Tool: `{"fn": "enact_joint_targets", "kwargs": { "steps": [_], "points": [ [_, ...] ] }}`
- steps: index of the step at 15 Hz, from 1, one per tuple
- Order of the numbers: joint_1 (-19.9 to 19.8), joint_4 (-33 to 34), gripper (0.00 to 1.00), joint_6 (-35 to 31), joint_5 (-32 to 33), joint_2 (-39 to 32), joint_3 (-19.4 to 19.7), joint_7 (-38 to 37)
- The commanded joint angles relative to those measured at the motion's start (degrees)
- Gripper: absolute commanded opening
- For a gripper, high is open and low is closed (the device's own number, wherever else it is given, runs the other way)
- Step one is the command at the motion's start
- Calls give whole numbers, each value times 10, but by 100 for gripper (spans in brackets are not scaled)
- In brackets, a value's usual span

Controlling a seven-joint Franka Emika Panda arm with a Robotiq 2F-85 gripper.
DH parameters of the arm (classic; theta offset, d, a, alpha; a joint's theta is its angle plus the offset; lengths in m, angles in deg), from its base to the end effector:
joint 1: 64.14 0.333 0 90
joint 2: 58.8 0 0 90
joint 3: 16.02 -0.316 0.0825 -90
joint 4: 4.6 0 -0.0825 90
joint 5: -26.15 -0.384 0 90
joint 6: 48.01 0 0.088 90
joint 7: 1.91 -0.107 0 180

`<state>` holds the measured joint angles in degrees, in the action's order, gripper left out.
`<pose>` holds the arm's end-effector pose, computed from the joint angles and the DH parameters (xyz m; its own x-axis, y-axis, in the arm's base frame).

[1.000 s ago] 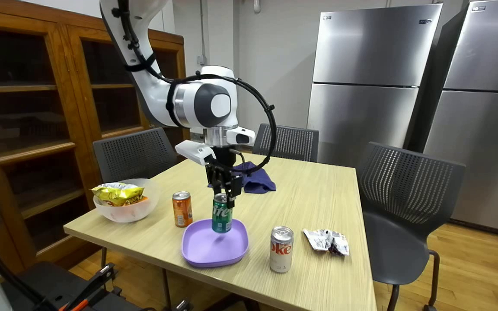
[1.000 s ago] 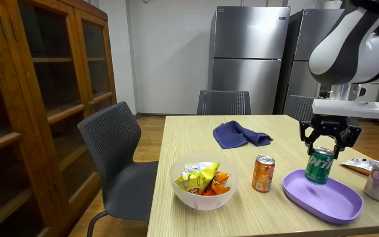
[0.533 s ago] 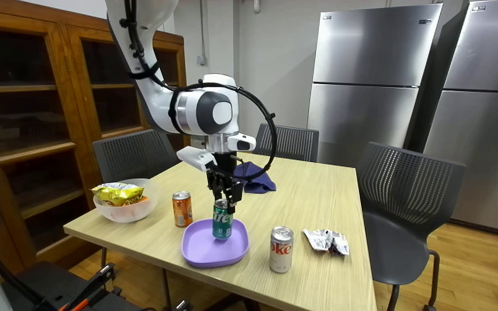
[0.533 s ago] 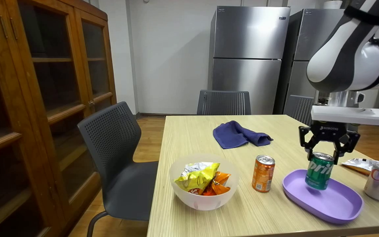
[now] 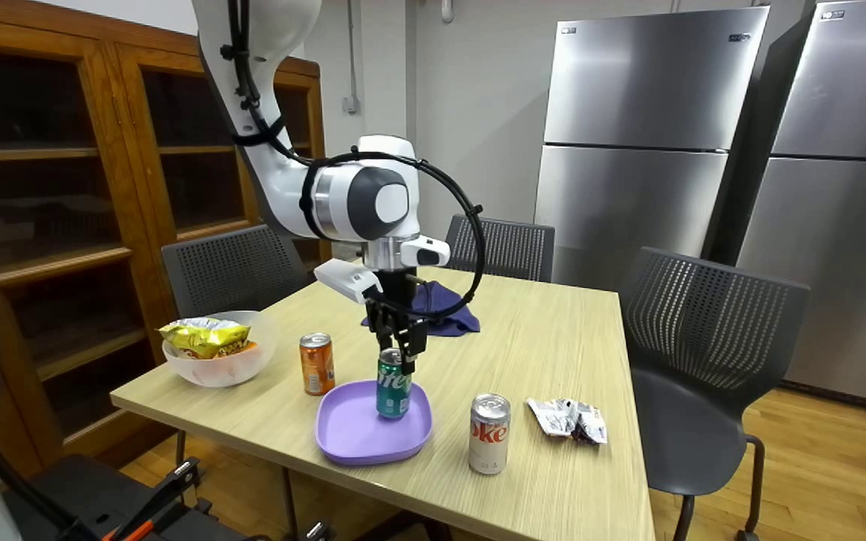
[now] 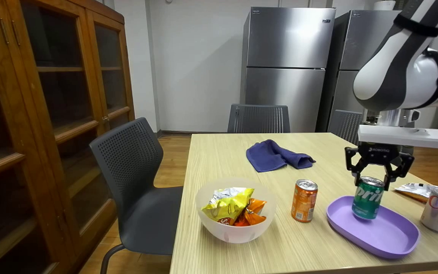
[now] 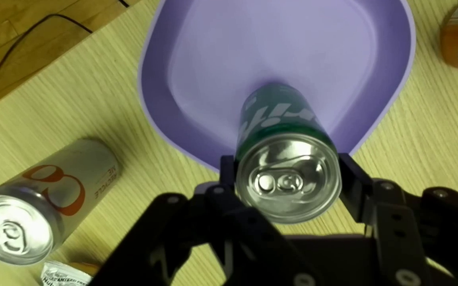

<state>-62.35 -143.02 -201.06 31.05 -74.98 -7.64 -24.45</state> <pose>0.4886 -0.0567 0.1940 0.9105 -0.4135 0.0032 -0.4124 -0.9073 0.0824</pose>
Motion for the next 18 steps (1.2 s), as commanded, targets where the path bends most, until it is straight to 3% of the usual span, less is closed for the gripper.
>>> {"fn": "enact_joint_targets", "kwargs": {
  "steps": [1, 4, 18],
  "points": [
    [13, 15, 89, 1, 13, -7, 10, -21],
    [14, 18, 100, 1, 11, -4, 11, -19],
    [27, 11, 100, -11, 18, 54, -1, -16]
  ]
}}
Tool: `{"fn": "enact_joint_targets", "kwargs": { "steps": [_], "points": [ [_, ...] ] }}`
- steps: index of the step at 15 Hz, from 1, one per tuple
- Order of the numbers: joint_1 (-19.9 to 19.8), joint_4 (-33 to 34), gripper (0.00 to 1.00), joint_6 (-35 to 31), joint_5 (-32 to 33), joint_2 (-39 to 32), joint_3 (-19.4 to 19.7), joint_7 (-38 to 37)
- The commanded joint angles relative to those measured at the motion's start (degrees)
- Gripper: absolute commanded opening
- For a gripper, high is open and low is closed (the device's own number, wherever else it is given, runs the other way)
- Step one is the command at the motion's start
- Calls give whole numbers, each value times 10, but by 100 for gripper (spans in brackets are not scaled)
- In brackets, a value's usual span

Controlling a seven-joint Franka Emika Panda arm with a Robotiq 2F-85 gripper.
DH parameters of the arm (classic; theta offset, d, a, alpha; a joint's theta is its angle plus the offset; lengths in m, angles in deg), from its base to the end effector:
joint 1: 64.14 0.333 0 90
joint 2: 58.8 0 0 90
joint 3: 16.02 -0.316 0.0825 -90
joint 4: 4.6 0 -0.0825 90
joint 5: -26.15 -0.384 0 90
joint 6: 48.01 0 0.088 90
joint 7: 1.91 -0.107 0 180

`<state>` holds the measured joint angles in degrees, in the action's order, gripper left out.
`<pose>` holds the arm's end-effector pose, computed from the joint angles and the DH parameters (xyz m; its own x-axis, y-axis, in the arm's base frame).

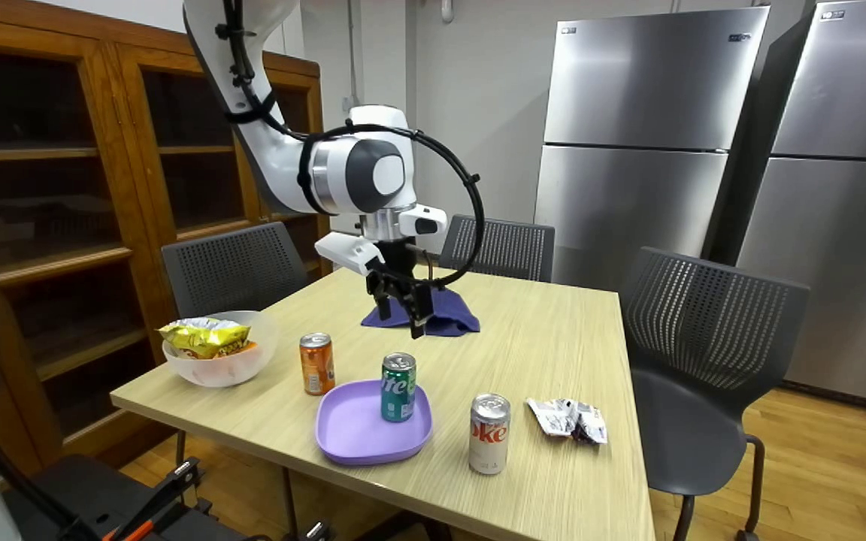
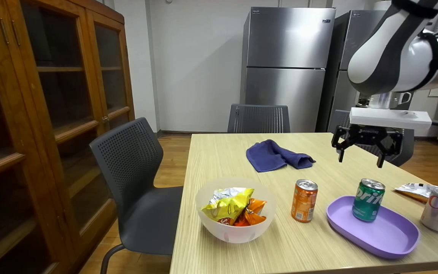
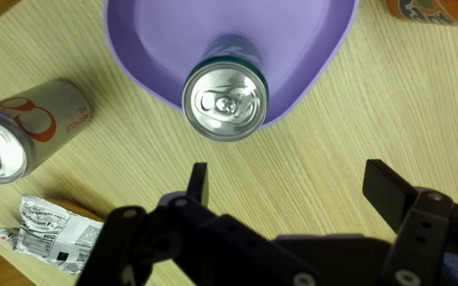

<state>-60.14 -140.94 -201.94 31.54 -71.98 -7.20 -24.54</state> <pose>0.5127 -0.0416 0.2341 0.9208 -0.3768 0.1006 -0.3827 -0.9226 0.0476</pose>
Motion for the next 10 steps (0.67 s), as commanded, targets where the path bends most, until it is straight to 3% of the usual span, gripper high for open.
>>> {"fn": "enact_joint_targets", "kwargs": {
  "steps": [1, 10],
  "points": [
    [7, -10, 100, -4, 14, 27, -7, -16],
    [32, -28, 100, -8, 31, 57, -34, -23]
  ]
}}
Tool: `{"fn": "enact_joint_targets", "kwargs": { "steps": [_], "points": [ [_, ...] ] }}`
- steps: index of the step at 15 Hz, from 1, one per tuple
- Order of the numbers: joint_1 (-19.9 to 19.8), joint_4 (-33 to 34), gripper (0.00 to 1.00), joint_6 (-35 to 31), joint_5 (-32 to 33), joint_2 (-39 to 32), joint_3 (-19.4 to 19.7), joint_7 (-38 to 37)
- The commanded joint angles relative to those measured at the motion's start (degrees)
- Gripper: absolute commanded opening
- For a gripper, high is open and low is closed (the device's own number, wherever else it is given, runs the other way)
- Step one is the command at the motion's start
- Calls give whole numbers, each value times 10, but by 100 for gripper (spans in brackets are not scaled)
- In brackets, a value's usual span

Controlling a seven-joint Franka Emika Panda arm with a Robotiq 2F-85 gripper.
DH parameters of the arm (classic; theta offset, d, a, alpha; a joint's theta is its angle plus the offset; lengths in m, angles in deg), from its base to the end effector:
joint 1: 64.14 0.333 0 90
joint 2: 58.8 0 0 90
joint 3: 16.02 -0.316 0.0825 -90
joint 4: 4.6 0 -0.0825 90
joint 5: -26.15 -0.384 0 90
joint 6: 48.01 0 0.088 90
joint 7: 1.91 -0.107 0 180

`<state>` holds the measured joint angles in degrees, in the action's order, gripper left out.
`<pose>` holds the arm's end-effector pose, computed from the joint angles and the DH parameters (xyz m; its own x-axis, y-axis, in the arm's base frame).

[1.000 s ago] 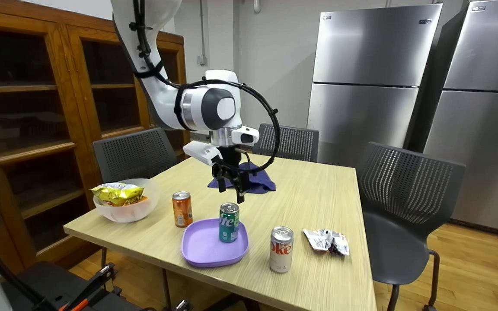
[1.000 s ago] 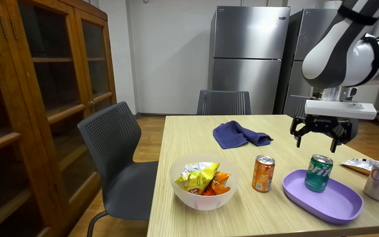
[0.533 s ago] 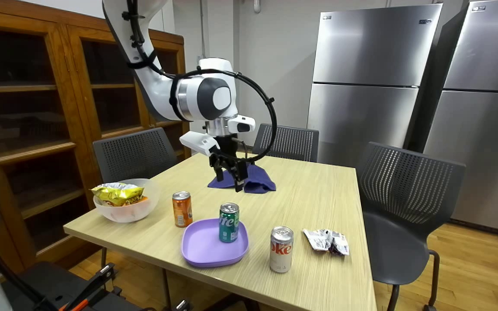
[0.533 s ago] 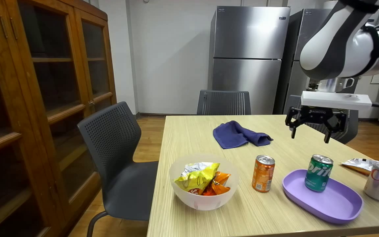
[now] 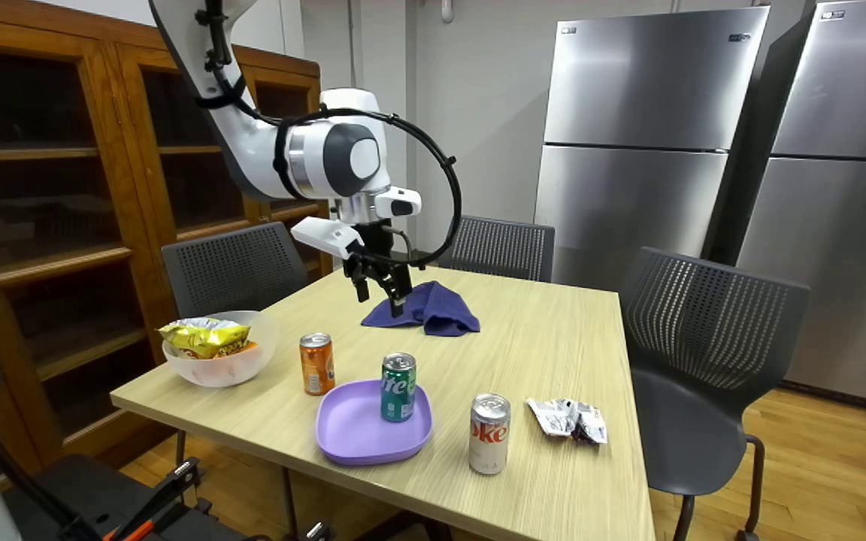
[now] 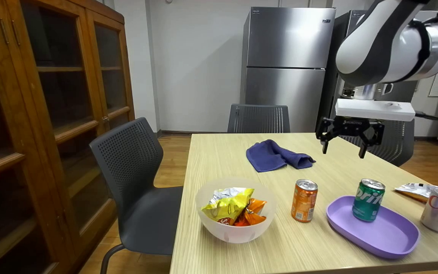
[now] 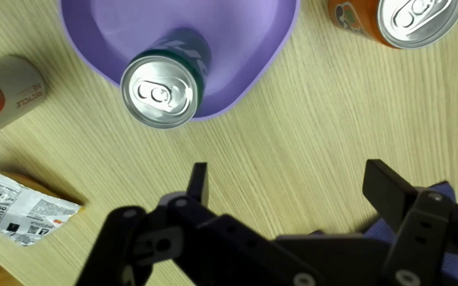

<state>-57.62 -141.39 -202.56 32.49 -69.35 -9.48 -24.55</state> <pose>0.5163 0.0029 0.2551 0.9474 -0.2862 0.1432 -0.2928 -0.9558 0.0274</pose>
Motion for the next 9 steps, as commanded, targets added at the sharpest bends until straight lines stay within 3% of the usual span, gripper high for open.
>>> {"fn": "enact_joint_targets", "kwargs": {
  "steps": [1, 9],
  "points": [
    [12, -27, 100, 0, 27, 33, -14, -29],
    [35, -49, 100, 3, 42, 36, -43, -68]
  ]
}}
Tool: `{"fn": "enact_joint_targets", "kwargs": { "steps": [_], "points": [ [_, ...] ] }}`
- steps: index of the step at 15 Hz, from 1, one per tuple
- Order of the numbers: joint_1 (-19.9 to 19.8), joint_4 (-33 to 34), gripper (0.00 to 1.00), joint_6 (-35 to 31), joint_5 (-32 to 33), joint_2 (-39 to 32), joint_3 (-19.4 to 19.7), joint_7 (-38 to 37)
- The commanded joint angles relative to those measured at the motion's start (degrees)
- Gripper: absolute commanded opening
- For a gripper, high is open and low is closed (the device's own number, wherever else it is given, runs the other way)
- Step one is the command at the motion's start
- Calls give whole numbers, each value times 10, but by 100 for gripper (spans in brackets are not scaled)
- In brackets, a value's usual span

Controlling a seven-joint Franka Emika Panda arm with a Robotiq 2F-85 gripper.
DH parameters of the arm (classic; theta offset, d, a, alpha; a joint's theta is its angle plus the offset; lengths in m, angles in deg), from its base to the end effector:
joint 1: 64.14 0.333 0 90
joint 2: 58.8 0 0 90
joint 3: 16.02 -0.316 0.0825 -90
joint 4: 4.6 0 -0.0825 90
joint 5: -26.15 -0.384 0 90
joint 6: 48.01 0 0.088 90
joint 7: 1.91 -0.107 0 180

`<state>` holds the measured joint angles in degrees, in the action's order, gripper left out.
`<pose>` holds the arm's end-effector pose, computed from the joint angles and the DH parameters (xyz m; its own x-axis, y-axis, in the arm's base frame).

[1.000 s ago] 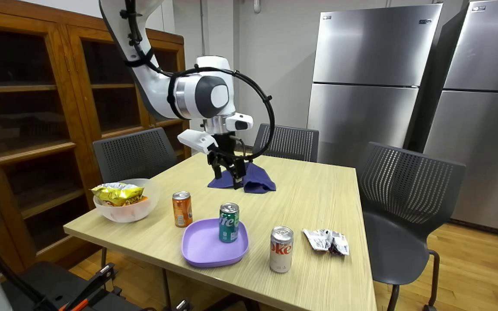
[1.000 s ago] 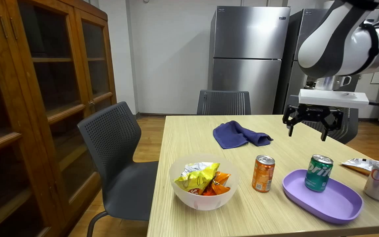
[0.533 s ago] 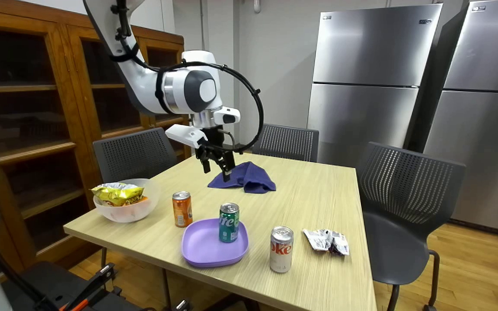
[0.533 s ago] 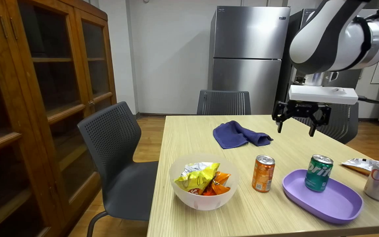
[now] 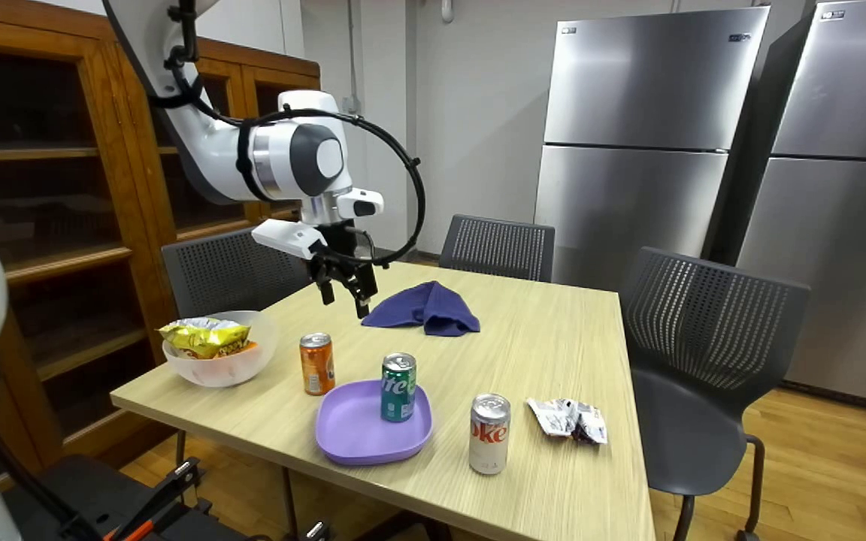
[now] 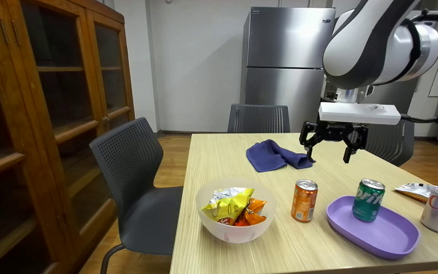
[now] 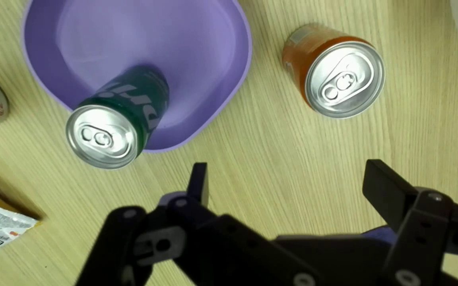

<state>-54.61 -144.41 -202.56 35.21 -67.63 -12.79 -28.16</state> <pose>0.4950 0.0596 0.2501 0.9712 -0.2022 0.1262 -0.2085 -0.9773 0.0387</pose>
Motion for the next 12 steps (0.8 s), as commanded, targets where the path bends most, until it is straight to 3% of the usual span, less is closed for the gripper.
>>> {"fn": "enact_joint_targets", "kwargs": {
  "steps": [1, 12],
  "points": [
    [8, -20, 100, 4, 16, 18, -12, -40],
    [37, -32, 100, 3, 50, 1, -20, -131]
  ]
}}
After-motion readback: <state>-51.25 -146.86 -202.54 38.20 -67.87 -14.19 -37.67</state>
